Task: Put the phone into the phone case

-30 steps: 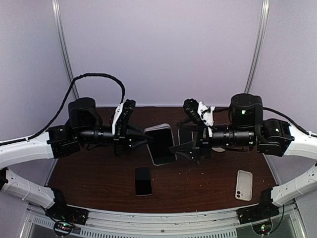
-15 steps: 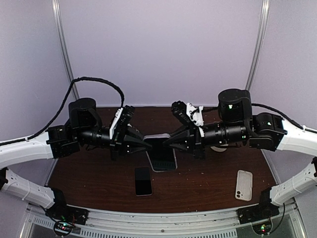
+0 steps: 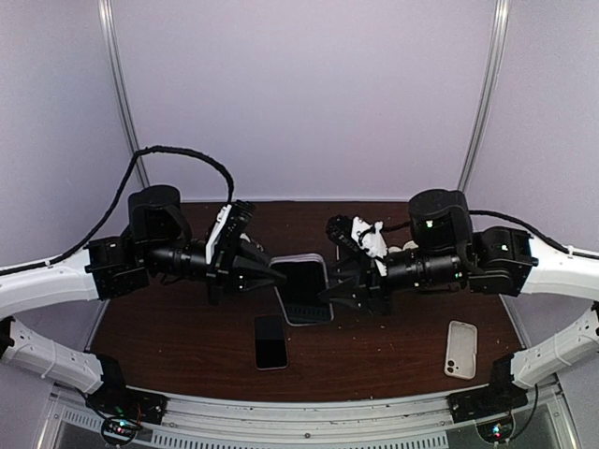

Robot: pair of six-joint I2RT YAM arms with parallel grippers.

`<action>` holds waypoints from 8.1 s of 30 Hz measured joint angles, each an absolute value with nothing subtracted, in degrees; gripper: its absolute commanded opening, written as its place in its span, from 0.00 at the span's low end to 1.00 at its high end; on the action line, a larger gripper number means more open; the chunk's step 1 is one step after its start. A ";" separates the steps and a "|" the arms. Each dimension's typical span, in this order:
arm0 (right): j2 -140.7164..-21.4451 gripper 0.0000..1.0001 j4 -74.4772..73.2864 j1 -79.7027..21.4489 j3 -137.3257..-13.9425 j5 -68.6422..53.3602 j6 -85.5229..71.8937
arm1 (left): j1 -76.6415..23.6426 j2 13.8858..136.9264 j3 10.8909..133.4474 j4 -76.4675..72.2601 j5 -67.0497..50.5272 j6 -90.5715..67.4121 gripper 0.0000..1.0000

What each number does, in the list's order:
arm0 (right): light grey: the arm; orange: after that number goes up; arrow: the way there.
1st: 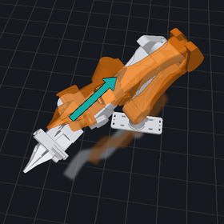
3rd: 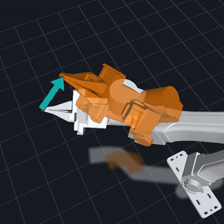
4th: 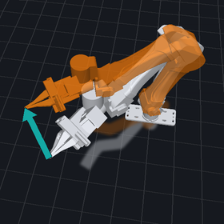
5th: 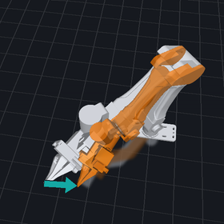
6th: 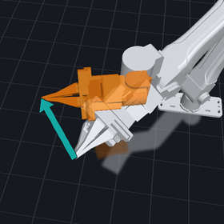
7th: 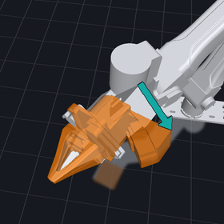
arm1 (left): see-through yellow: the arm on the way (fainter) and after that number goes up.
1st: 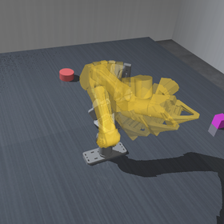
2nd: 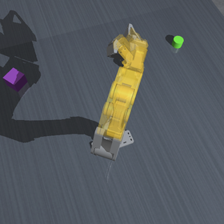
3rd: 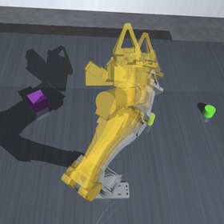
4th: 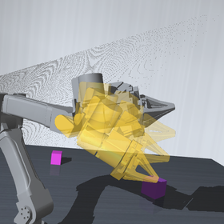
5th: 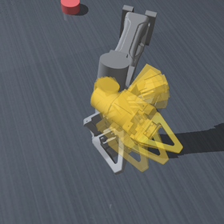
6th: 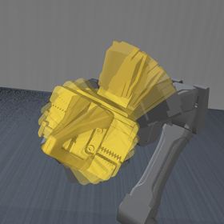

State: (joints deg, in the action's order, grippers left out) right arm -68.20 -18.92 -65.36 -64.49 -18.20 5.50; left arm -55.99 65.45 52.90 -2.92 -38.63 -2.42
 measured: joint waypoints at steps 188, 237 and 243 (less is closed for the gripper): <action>-88.29 0.01 -0.40 -51.55 -77.32 -46.89 -9.85 | -39.38 62.46 39.86 -28.64 -43.99 -26.63 0.00; -129.05 0.21 -29.52 -30.46 -99.88 -29.26 -30.22 | -36.03 61.52 47.59 8.34 4.95 -17.45 0.97; -129.69 0.21 -32.75 -30.46 -100.49 -26.83 -28.27 | -35.81 61.52 47.59 8.67 4.95 -17.45 0.98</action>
